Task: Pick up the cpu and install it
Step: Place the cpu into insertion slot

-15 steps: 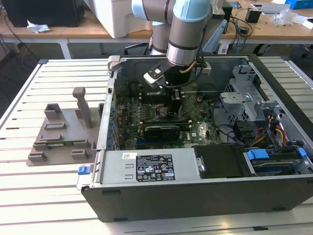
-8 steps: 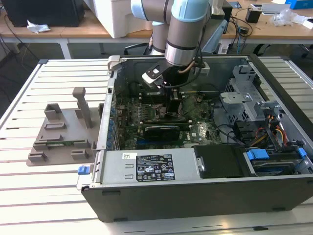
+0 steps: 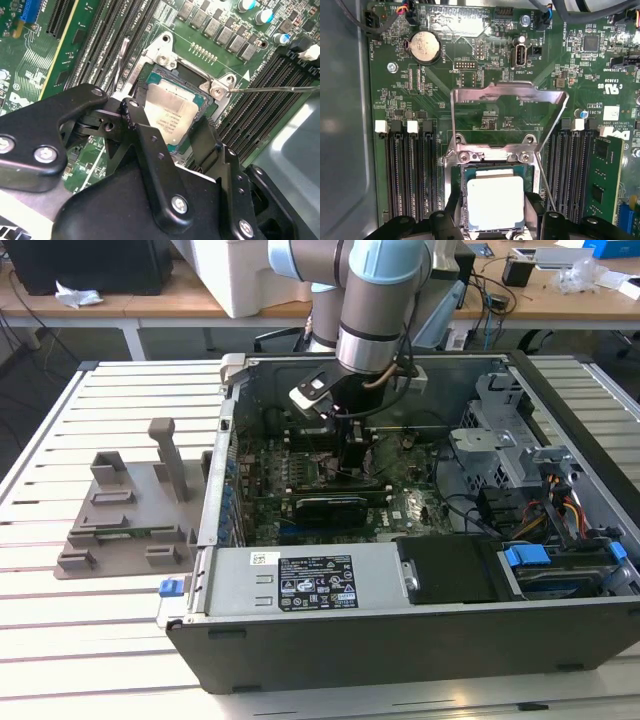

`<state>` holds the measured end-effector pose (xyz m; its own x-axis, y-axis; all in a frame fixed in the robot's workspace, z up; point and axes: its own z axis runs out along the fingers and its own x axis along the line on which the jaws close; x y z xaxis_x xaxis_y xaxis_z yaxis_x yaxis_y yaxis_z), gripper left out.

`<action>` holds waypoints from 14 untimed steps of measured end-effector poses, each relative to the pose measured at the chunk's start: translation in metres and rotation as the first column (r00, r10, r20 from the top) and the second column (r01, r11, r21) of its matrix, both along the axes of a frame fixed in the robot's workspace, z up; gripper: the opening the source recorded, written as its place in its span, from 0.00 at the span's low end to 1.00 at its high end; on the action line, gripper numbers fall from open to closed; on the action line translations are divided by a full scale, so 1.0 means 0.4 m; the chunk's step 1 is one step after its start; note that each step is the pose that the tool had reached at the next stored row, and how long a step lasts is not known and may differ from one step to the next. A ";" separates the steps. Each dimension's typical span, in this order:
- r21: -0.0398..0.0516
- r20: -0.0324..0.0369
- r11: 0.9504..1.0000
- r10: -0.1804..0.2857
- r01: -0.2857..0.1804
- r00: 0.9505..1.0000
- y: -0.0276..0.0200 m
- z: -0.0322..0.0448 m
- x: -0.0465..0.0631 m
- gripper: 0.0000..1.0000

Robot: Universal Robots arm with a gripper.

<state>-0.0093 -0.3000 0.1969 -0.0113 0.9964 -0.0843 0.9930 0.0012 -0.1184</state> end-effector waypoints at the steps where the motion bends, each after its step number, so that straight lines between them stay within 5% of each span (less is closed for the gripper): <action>1: 0.000 0.000 1.000 0.000 0.000 1.000 0.000 0.000 -0.002 0.62; 14: 0.000 0.000 1.000 0.000 0.000 1.000 0.000 0.005 -0.011 0.62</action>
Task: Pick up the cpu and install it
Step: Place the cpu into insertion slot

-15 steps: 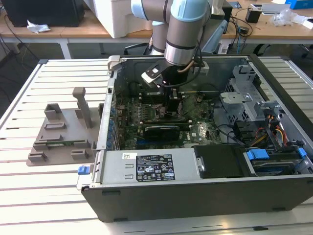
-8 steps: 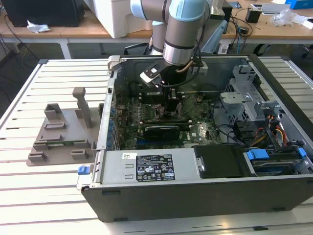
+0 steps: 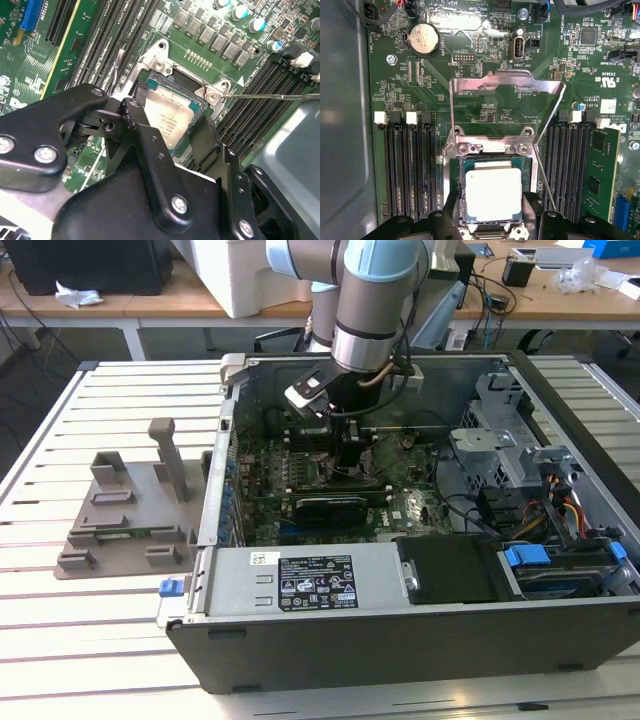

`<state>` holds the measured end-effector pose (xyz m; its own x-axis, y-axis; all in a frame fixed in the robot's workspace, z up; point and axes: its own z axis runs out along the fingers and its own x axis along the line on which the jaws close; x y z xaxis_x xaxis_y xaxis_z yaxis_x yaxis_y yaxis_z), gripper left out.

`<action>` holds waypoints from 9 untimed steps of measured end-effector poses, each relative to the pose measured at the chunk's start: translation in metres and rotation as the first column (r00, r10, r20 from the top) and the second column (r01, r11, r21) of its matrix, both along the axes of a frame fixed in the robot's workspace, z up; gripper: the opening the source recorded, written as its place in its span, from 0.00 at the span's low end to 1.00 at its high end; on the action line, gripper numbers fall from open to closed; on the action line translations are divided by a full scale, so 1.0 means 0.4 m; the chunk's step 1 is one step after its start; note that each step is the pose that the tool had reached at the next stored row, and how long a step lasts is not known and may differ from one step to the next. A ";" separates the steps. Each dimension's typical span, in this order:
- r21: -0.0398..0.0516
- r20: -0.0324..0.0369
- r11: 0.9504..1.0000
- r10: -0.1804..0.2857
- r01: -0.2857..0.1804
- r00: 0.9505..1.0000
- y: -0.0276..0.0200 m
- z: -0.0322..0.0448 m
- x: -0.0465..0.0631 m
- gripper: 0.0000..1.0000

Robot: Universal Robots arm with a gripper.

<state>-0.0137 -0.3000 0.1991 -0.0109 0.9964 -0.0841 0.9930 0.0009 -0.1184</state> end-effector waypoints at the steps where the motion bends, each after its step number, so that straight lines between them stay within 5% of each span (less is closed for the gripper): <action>1: 0.000 0.000 1.000 0.000 0.000 1.000 0.000 0.000 0.000 0.62; 9: 0.001 0.000 1.000 0.000 0.000 1.000 0.004 -0.005 0.000 0.62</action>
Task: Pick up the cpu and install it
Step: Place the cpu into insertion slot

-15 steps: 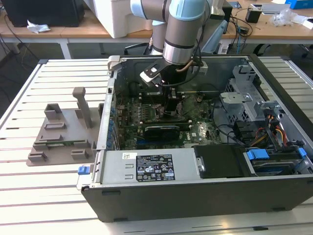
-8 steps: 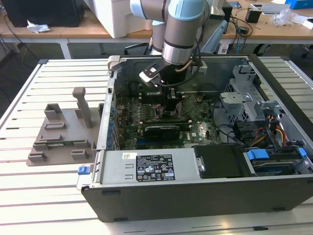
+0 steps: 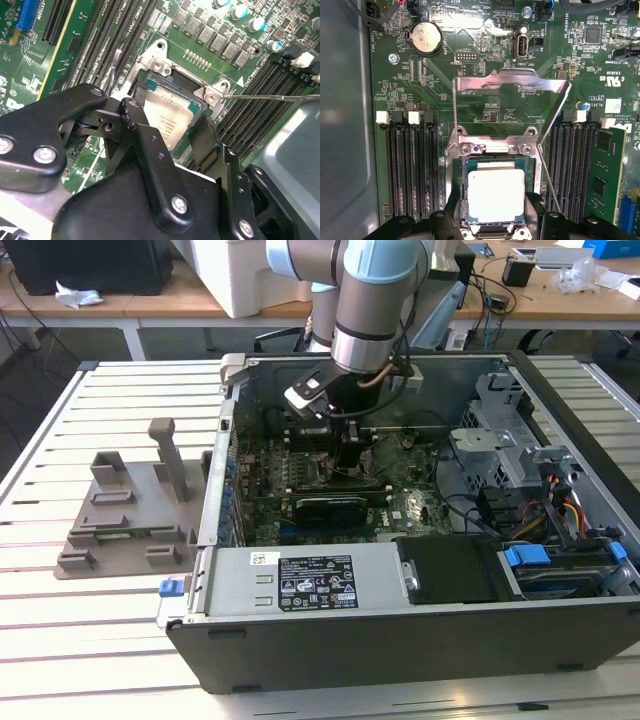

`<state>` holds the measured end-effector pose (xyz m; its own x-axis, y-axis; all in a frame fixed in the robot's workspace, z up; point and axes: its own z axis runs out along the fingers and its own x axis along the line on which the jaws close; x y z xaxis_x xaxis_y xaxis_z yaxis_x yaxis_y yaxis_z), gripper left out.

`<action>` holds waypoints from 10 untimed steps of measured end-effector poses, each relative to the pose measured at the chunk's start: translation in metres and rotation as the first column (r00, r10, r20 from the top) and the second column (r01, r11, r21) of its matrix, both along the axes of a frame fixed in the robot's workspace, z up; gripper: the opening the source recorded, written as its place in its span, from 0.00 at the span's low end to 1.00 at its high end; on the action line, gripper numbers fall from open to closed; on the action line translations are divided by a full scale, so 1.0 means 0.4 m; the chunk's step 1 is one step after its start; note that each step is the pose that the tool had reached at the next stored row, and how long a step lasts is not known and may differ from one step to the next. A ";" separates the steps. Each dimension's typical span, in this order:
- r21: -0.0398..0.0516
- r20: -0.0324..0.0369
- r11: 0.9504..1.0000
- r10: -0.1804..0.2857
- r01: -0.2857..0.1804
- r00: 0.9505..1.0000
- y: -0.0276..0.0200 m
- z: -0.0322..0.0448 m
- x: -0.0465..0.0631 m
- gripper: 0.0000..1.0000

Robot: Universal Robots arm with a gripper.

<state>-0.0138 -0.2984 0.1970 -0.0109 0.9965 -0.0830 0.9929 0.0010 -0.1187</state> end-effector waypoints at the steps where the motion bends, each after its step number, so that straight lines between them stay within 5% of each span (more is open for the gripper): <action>1: 0.000 0.000 1.000 0.000 0.000 1.000 0.001 0.000 0.000 0.62; 10: 0.003 0.000 1.000 0.000 0.000 1.000 -0.002 0.011 0.001 0.62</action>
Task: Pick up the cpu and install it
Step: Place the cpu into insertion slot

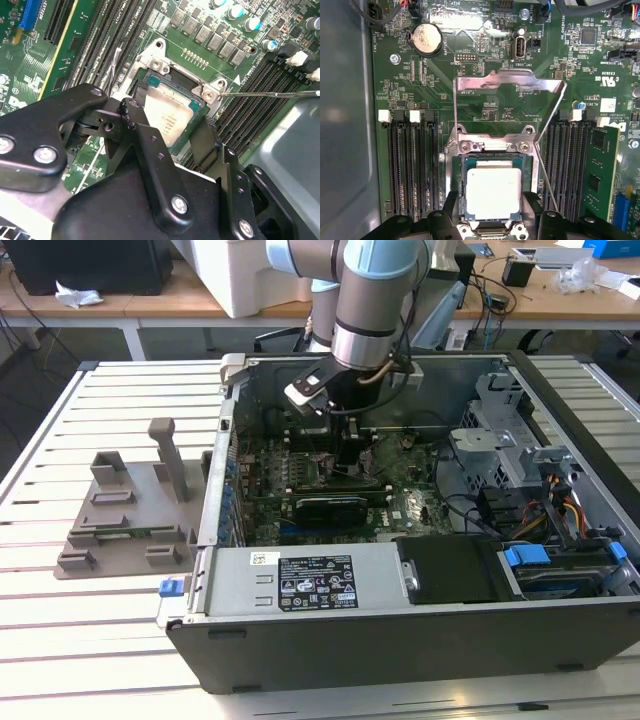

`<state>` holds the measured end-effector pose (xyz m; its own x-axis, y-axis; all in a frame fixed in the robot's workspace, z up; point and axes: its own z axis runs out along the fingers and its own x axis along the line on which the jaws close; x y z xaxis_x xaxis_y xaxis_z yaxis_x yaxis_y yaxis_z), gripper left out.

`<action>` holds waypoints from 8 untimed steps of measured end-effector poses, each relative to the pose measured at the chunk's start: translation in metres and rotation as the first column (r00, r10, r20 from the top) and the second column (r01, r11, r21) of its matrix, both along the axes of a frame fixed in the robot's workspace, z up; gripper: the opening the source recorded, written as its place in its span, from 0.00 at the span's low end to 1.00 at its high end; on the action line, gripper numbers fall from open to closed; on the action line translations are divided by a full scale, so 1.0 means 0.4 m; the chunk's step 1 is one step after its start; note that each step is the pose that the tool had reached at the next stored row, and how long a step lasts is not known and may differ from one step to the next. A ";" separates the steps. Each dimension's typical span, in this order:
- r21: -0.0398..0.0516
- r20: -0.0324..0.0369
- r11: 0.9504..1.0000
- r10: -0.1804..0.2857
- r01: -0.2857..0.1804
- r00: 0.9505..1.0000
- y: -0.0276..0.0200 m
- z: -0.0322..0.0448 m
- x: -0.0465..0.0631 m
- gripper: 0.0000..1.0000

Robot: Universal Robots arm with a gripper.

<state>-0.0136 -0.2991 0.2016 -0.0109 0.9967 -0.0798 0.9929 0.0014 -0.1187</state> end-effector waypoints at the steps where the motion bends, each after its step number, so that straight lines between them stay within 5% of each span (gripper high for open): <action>1: 0.001 0.000 1.000 0.000 0.000 1.000 0.000 0.000 0.001 0.62; 5: 0.002 0.000 1.000 0.000 0.000 1.000 0.001 0.035 0.001 0.60; 8: 0.009 0.000 1.000 0.001 -0.001 1.000 -0.008 0.035 0.001 0.47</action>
